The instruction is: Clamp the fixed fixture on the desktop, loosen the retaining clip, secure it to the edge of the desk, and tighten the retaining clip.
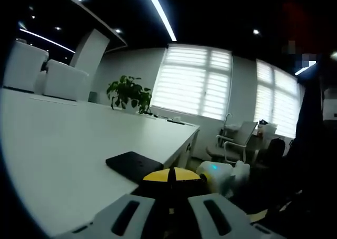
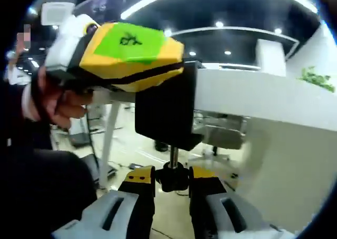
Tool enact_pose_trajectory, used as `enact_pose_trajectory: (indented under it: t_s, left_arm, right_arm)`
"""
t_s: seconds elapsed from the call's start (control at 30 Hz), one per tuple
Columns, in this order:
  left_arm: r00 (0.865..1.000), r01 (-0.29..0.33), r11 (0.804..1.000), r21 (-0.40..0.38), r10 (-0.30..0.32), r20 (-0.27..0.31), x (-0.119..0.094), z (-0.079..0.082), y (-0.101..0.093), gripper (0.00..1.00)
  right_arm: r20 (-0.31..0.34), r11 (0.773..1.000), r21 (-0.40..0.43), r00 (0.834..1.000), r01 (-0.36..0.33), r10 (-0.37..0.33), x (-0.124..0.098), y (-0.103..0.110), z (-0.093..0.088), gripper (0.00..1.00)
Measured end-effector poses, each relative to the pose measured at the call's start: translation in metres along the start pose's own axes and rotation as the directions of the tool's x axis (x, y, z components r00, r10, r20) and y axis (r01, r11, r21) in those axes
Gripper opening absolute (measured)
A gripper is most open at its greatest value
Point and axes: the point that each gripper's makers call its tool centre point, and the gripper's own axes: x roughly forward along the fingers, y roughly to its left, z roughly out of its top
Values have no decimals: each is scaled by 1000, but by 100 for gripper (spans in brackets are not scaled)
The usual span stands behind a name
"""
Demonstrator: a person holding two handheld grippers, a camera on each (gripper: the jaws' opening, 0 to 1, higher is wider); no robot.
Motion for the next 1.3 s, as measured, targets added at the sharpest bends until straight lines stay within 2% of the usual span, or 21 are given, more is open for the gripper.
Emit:
enact_pose_trajectory:
  t_s: [0.03,0.1,0.17,0.23,0.37,0.43,0.5,0.53,0.63,0.67,0.7,0.73,0.77,0.8,0.83,0.87,0.93,0.97,1.1,1.2,1.3]
  left_arm:
    - [1000,0,1000,1,0,-1,0,0,0,1]
    - [1000,0,1000,-3,0,-3,0,0,0,1]
    - [1000,0,1000,-6,0,-7,0,0,0,1]
    - [1000,-1,1000,-4,1,-12,0,0,0,1]
    - [1000,-2,1000,-6,2,-18,0,-1,0,1]
    - [1000,-5,1000,-9,5,-19,1,0,0,1]
    - [1000,-9,1000,-6,9,-17,1,-1,0,1]
    - [1000,-9,1000,-8,9,-13,1,0,0,1]
    - [1000,-7,1000,-8,7,-8,1,0,0,1]
    - [1000,-5,1000,-9,5,-5,1,0,0,1]
    - [1000,-4,1000,-9,4,-3,1,0,0,1]
    - [1000,-4,1000,-4,4,-2,2,0,1,1]
    - [1000,-3,1000,-2,3,-1,2,0,0,1]
    - [1000,-3,1000,0,3,0,2,0,0,1]
    - [1000,-3,1000,1,3,0,2,0,0,1]
    - [1000,-4,1000,0,4,-1,2,0,1,1]
    - [1000,-4,1000,3,4,1,2,0,1,1]
    - [1000,-4,1000,4,4,4,2,0,1,1]
    - [1000,0,1000,11,0,11,2,1,1,1]
    - [1000,4,1000,9,-4,14,2,1,0,1]
    - [1000,-2,1000,23,2,16,1,0,0,1]
  right_arm:
    - [18,998,-20,998,-63,64,1,1,1,22]
    - [44,982,-33,981,-185,187,1,4,1,22]
    - [52,964,-47,963,-262,264,0,3,0,22]
    - [38,956,-23,956,-291,292,1,2,-2,23]
    - [49,959,-59,958,-278,281,2,7,-2,23]
    - [77,973,-106,974,-205,213,-1,2,2,28]
    - [75,983,-101,984,-154,162,-8,2,3,37]
    - [71,991,-97,992,-95,102,-12,-3,3,40]
    - [36,997,-63,998,53,-51,-22,-13,-2,38]
    - [10,987,-91,992,130,-129,-26,-17,-5,38]
    - [-1,981,-97,986,166,-167,-28,-19,-7,39]
    - [-17,978,-37,978,207,-207,-30,-17,-9,40]
    - [-3,973,46,974,227,-227,-30,-12,-6,40]
    - [-11,958,114,965,263,-263,-30,-11,-5,42]
    - [-25,945,136,955,297,-296,-29,-10,-6,43]
    - [-39,938,113,945,327,-325,-27,-9,-8,42]
    - [-72,908,115,915,402,-396,-24,-11,-14,42]
    - [-104,888,146,899,437,-425,-21,-10,-20,42]
    - [-103,848,157,863,506,-495,-12,-10,-23,39]
    - [-89,827,191,848,530,-523,-8,-10,-17,34]
    - [-108,818,170,835,550,-540,-6,-12,-20,25]
